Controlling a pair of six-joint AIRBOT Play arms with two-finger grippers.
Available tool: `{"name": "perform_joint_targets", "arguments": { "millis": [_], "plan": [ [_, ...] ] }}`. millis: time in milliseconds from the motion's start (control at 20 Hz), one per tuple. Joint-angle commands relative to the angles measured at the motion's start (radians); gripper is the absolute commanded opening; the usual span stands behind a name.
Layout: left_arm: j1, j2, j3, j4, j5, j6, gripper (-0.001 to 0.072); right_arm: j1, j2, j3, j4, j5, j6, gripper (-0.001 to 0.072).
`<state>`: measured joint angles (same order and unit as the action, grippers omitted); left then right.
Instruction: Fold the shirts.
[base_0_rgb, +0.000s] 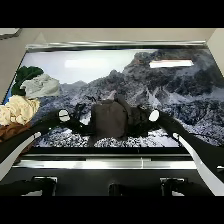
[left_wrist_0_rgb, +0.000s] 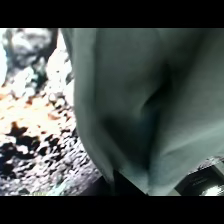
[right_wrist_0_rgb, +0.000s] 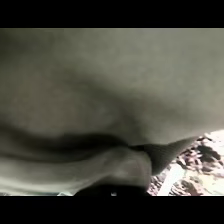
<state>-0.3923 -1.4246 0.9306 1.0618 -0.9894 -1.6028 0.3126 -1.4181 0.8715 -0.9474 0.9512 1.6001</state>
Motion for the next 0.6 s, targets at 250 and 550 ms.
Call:
{"name": "perform_joint_targets", "arguments": {
  "millis": [250,550],
  "plan": [
    [0.083,0.258,0.358,0.311,0.003,-0.079,0.0031,-0.121,0.377,0.306,-0.621,-0.011,0.038,0.0044],
    [0.219,0.569,0.667,0.312,0.15,-0.202,0.0031,-0.211,0.707,0.63,-0.658,-0.239,0.038,0.0044]
  ]
}}
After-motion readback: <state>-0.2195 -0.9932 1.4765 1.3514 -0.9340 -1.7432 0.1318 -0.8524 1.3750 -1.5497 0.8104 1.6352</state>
